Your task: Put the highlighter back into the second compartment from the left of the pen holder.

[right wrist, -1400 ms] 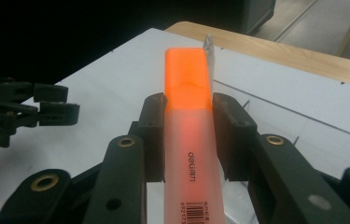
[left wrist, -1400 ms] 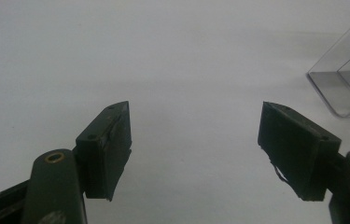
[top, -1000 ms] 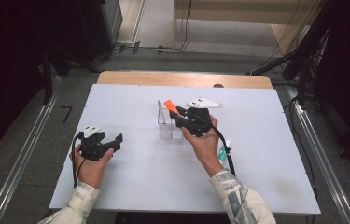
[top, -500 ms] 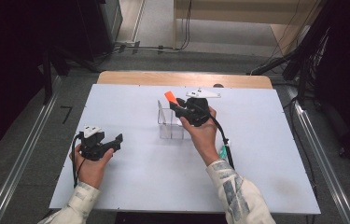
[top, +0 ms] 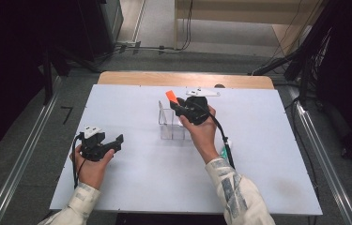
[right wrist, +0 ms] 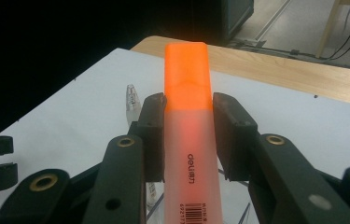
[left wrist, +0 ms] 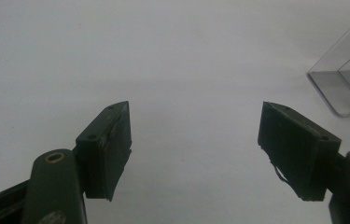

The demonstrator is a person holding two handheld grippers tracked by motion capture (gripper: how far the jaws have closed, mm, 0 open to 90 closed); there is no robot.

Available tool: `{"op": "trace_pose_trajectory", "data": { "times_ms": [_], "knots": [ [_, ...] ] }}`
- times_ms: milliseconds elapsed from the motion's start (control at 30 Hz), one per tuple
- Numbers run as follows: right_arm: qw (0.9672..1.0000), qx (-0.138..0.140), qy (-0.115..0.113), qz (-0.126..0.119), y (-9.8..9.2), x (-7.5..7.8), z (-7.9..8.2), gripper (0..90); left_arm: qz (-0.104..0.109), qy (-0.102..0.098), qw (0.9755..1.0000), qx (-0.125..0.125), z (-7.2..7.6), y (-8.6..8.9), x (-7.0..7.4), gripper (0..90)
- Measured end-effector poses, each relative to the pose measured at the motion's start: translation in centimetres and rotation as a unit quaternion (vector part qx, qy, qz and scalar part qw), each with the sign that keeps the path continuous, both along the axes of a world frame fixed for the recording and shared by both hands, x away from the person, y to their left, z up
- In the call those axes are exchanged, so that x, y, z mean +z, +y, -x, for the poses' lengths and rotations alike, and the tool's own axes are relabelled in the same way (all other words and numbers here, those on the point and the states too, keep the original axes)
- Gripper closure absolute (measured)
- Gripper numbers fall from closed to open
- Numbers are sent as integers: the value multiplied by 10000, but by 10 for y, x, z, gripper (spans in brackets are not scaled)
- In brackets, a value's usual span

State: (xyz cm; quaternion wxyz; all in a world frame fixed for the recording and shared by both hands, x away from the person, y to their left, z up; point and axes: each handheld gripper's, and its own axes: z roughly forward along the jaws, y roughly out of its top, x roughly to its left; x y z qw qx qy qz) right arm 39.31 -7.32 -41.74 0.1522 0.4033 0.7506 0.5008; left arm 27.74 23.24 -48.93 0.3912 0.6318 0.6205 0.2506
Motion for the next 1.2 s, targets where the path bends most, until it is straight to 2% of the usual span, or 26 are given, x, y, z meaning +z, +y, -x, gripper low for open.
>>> {"op": "trace_pose_trajectory", "data": {
  "times_ms": [800,1200],
  "knots": [
    [10000,0,29,33,6,-2,-5,640,24,-29,10000,2,0,1,0,260],
    [9999,28,28,96,7,-5,0,637,26,-23,10000,4,0,1,0,260]
  ]
}}
